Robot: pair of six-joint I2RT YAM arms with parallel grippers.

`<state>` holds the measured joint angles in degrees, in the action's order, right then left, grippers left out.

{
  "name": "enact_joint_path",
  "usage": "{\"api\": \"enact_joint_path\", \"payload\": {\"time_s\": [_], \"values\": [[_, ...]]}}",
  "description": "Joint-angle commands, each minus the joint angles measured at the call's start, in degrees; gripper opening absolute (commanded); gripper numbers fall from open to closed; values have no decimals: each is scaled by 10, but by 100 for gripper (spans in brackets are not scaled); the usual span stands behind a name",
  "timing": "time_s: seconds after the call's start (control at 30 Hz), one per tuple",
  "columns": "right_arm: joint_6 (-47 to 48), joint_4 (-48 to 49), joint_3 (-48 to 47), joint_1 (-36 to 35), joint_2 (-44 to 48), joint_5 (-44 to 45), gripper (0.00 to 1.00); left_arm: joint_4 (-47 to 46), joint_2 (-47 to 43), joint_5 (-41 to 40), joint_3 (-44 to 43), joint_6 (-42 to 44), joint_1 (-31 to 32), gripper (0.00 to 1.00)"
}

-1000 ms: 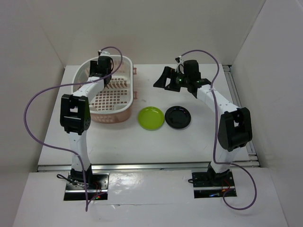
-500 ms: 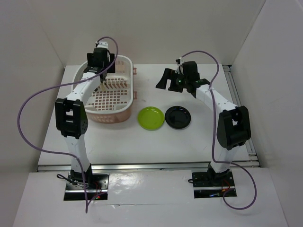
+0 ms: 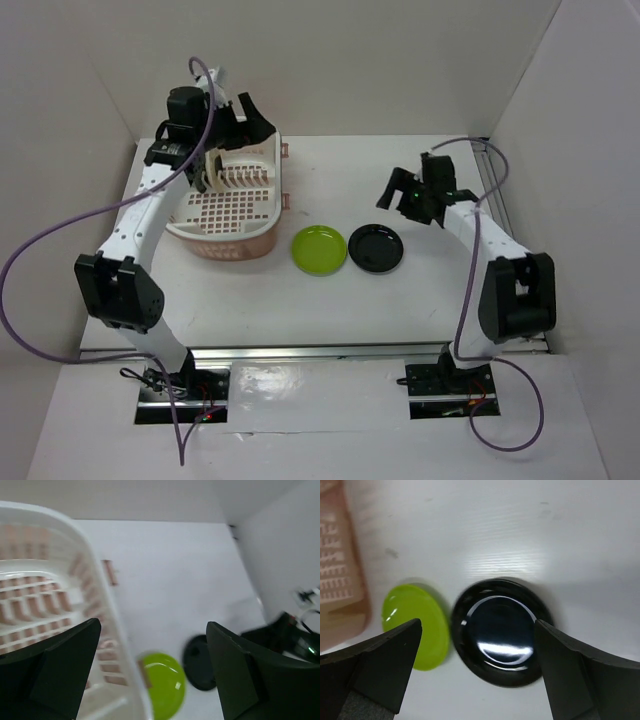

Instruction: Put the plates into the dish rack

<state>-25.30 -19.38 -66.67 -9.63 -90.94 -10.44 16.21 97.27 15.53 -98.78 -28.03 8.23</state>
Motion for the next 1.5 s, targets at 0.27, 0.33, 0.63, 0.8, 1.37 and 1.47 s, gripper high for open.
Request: {"api": "enact_joint_path", "payload": {"time_s": [0.27,0.33,0.63,0.8,1.37,1.47], "values": [[-39,36,248,85,202,-33,96,-50,-53,232,33,-79,218,100],[-39,71,288,85,209,-40,93,-64,-53,232,41,-84,233,100],[-51,179,342,110,151,-79,80,-87,-75,245,91,-111,252,100],[-57,226,349,116,107,-93,70,-87,-81,245,105,-106,252,100],[-92,301,354,100,-5,-84,26,-93,-65,245,129,-87,252,100],[-98,284,354,100,-11,-59,3,-93,-65,245,129,-87,252,100]]}}
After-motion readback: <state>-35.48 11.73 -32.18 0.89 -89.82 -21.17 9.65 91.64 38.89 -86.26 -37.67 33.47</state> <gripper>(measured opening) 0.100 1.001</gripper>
